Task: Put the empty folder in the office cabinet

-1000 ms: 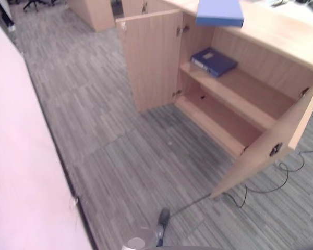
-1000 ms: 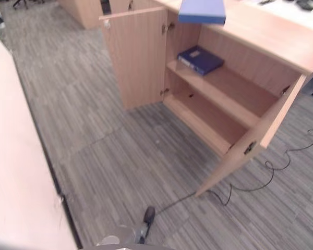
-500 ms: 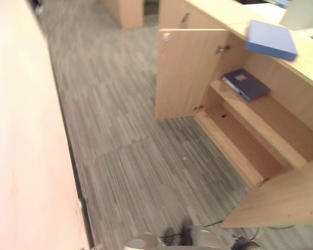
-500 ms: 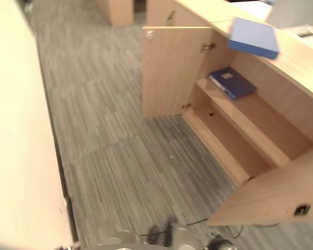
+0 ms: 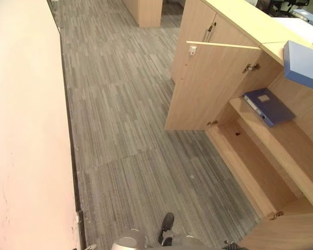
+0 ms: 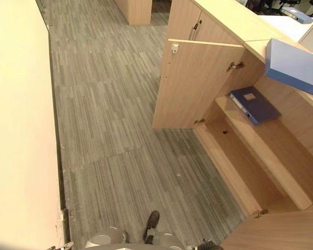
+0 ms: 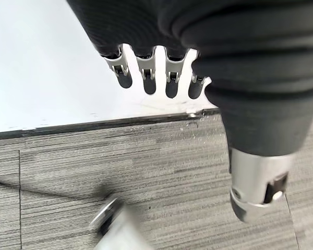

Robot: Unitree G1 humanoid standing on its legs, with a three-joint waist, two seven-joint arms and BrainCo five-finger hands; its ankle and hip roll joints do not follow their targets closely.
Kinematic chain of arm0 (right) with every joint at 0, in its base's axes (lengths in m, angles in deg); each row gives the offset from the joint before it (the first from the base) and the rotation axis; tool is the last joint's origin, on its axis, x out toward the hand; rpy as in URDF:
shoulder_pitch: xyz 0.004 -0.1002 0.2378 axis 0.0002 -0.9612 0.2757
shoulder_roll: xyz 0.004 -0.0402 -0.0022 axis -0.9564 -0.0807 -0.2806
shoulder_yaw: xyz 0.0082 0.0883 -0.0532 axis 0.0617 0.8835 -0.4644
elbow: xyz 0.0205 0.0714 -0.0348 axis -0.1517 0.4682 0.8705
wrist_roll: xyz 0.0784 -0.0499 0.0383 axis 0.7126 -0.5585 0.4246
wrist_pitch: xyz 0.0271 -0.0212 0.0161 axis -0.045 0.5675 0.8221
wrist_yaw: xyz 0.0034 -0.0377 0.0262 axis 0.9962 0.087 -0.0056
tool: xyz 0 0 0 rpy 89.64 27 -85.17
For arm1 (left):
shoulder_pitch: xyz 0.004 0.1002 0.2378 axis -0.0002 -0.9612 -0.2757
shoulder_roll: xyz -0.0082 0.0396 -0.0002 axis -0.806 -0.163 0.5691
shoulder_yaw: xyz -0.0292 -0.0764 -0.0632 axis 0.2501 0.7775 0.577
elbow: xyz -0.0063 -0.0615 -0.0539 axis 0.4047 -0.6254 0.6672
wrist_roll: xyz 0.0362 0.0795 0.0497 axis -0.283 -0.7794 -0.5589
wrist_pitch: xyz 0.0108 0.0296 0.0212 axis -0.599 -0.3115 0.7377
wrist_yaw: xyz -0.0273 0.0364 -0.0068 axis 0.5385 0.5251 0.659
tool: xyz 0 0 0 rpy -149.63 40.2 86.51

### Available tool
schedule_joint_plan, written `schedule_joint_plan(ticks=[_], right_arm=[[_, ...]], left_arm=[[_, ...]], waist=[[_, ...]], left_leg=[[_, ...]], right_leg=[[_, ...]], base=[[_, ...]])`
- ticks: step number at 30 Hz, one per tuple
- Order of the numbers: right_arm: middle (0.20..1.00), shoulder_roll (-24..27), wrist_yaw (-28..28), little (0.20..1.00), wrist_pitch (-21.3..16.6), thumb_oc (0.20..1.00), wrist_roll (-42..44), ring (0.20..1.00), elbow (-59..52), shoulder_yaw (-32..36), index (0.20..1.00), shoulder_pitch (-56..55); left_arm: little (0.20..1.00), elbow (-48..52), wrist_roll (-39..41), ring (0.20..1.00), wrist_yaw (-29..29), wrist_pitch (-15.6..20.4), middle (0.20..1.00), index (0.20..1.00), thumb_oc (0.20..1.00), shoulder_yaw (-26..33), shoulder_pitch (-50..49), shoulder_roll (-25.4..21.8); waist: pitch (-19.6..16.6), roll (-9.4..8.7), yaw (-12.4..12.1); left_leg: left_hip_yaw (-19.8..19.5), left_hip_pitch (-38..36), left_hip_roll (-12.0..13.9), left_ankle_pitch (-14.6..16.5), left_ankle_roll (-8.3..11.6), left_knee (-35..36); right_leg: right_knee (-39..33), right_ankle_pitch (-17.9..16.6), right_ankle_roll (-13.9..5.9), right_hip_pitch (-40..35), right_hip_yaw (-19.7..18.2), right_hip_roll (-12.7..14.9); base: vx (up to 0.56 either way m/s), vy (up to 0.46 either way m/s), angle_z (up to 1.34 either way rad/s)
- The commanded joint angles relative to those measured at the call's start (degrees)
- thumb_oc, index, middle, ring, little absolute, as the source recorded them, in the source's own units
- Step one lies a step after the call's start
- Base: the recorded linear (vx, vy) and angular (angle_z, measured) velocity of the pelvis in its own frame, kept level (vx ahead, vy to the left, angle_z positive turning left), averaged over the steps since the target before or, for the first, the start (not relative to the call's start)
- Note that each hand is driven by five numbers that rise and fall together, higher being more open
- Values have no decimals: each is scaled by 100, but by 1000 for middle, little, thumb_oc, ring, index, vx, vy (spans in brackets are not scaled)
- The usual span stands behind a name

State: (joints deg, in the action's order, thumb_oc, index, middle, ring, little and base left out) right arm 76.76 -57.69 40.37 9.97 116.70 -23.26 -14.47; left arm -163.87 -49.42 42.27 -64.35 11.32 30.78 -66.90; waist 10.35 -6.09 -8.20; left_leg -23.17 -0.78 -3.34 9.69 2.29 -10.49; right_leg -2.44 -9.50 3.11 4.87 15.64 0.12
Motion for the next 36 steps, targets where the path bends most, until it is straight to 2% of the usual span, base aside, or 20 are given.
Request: schedule_joint_plan(ticks=[1, 6, 9, 11, 12, 13, 15, 17, 18, 19, 23, 24, 26, 29, 31, 32, 33, 34, 35, 36], right_arm=[[1000, 162, 95, 1000, 102, 1000, 222, 1000, 192, -43, 1000, -85], [1000, 128, 116, 1000, 117, 1000, 271, 1000, 269, 9, 1000, -151], [1000, 108, 142, 1000, 90, 1000, 352, 1000, 311, 41, 1000, -67], [1000, 130, 154, 1000, 76, 1000, 406, 1000, 320, 72, 1000, -33], [1000, 143, 160, 1000, 76, 1000, 430, 1000, 309, 81, 1000, -16], [1000, 143, 160, 1000, 76, 1000, 430, 1000, 309, 81, 1000, -16], [1000, 167, 171, 1000, 84, 1000, 426, 1000, 291, 42, 1000, 26], [1000, 177, 175, 1000, 90, 1000, 389, 1000, 299, 21, 1000, 29], [1000, 187, 176, 1000, 96, 1000, 360, 1000, 307, 11, 1000, 29], [1000, 193, 205, 1000, 97, 1000, 289, 1000, 303, -21, 1000, 3], [1000, 247, 223, 1000, 112, 1000, 207, 1000, 307, 13, 1000, -94], [1000, 223, 194, 1000, 153, 1000, 140, 1000, 392, 44, 1000, -137], [1000, 198, 202, 1000, 194, 1000, 88, 1000, 517, 78, 1000, -131], [1000, 67, 92, 1000, 230, 1000, 161, 1000, 429, 108, 1000, -220], [1000, 75, 40, 1000, 249, 1000, 142, 1000, 303, 92, 1000, -200], [1000, 75, 24, 1000, 241, 1000, 115, 1000, 208, 68, 1000, -219], [1000, 70, 19, 1000, 234, 1000, 105, 1000, 163, 46, 1000, -222], [1000, 43, 7, 1000, 219, 1000, 95, 1000, 107, 63, 1000, -237], [1000, 29, -10, 1000, 229, 1000, 39, 1000, 102, 56, 1000, -238], [1000, 24, -25, 1000, 238, 1000, 3, 1000, 99, 42, 1000, -235]], left_arm=[[1000, 85, -136, 1000, -95, 102, 1000, 1000, 1000, -47, 68, -60], [1000, 97, -132, 1000, -126, 113, 1000, 1000, 1000, -121, 127, -57], [1000, 122, -76, 1000, -101, 105, 1000, 1000, 1000, -130, 183, -48], [1000, 119, -17, 1000, -100, 106, 1000, 1000, 1000, -118, 189, -12], [1000, 126, 3, 1000, -98, 102, 1000, 1000, 1000, -114, 181, 4], [1000, 126, 3, 1000, -98, 102, 1000, 1000, 1000, -114, 181, 4], [1000, 93, 42, 1000, -118, 117, 1000, 1000, 1000, -97, 173, 50], [1000, 83, 78, 1000, -131, 128, 1000, 1000, 1000, -102, 187, 60], [1000, 82, 106, 1000, -151, 128, 1000, 1000, 1000, -112, 205, 68], [1000, 110, 171, 1000, -173, 149, 1000, 1000, 1000, -150, 226, 76], [1000, 61, 205, 1000, -165, 163, 1000, 1000, 1000, -213, 200, 108], [1000, -58, 154, 1000, -126, 135, 1000, 1000, 1000, -183, 121, 165], [1000, -187, 51, 1000, -124, 105, 1000, 1000, 1000, -184, 134, 166], [1000, -180, 14, 1000, -174, 98, 1000, 1000, 1000, -79, 103, 42], [1000, -63, -75, 1000, -151, 112, 1000, 1000, 1000, -126, 68, -22], [1000, -34, -133, 1000, -128, 106, 1000, 1000, 1000, -147, 34, -42], [1000, -13, -152, 1000, -109, 92, 1000, 1000, 1000, -132, 13, -60], [1000, -20, -270, 1000, -74, 49, 1000, 1000, 1000, -99, -13, -87], [1000, -60, -296, 1000, -61, 25, 1000, 1000, 1000, -44, -57, -100], [1000, -79, -293, 1000, -46, 9, 1000, 1000, 1000, -6, -65, -108]], waist=[[-132, 141, 120], [-164, 164, 152], [32, 115, 83], [140, 74, 33], [189, 51, -6], [189, 51, -6], [224, -65, -123], [220, -71, -148], [212, -48, -154], [216, 60, -179], [218, 215, -225], [80, 303, -275], [3, 330, -295], [-251, 285, -295], [-298, 384, -199], [-312, 452, -164], [-303, 501, -143], [-311, 577, -180], [-291, 549, -252], [-274, 536, -287]], left_leg=[[-5, -970, -209, -302, -426, 1069], [178, -866, -19, -320, -235, 341], [449, -208, -289, -843, -44, -1160], [758, 249, -301, -1066, -85, -1834], [918, 490, -287, -956, -187, -2001], [918, 490, -287, -956, -187, -2001], [919, 1013, -370, -329, -420, -1348], [802, 1063, -323, -396, -380, -977], [646, 1169, -234, -610, -319, -598], [307, 1379, -9, -1286, -189, 306], [-124, 1599, 177, -1714, 20, 1394], [-451, 1388, 212, -1790, 110, 1457], [-478, 1283, 118, -1859, 102, 1265], [-85, 1004, -309, -1434, -287, 837], [100, 765, -521, -1294, -501, 878], [196, 588, -598, -1249, -578, 978], [248, 474, -610, -1232, -606, 1043], [456, 258, -579, -1116, -632, 1139], [698, -35, -516, -918, -614, 1257], [821, -125, -494, -866, -620, 1290]], right_leg=[[215, 620, -754, 56, -110, 82], [322, 926, -583, -142, -206, -52], [146, 941, -514, -473, -300, -60], [84, 984, -443, -659, -325, -38], [84, 1010, -428, -731, -382, -6], [84, 1010, -428, -731, -382, -6], [100, 1136, -471, -859, -675, 145], [99, 1189, -484, -896, -732, 154], [91, 1235, -478, -922, -761, 130], [93, 1375, -431, -1037, -861, 39], [181, 1641, -391, -1290, -1219, -17], [230, 1688, -460, -1342, -1466, -41], [313, 1653, -568, -1365, -1541, 101], [918, 1298, -951, -1014, -1742, 723], [1277, 815, -1039, -798, -1621, 1032], [1511, 606, -1019, -716, -1371, 1235], [1701, 587, -958, -670, -1178, 1343], [2007, 695, -850, -678, -529, 1615], [2083, 722, -891, -799, 202, 1921], [2039, 696, -932, -831, 507, 1981]], base=[[122, -58, 34], [160, -83, 9], [58, -50, 5], [63, -47, -4], [43, -18, -9], [85, 14, -17], [162, 80, -31], [100, 72, -40], [130, 129, -36], [129, 126, -20], [219, 268, -36], [339, 520, -61], [291, 523, -146], [312, 753, -128], [203, 716, -99], [134, 559, -70], [153, 581, -28], [222, 462, -23], [228, 375, -51], [155, 143, -122]])
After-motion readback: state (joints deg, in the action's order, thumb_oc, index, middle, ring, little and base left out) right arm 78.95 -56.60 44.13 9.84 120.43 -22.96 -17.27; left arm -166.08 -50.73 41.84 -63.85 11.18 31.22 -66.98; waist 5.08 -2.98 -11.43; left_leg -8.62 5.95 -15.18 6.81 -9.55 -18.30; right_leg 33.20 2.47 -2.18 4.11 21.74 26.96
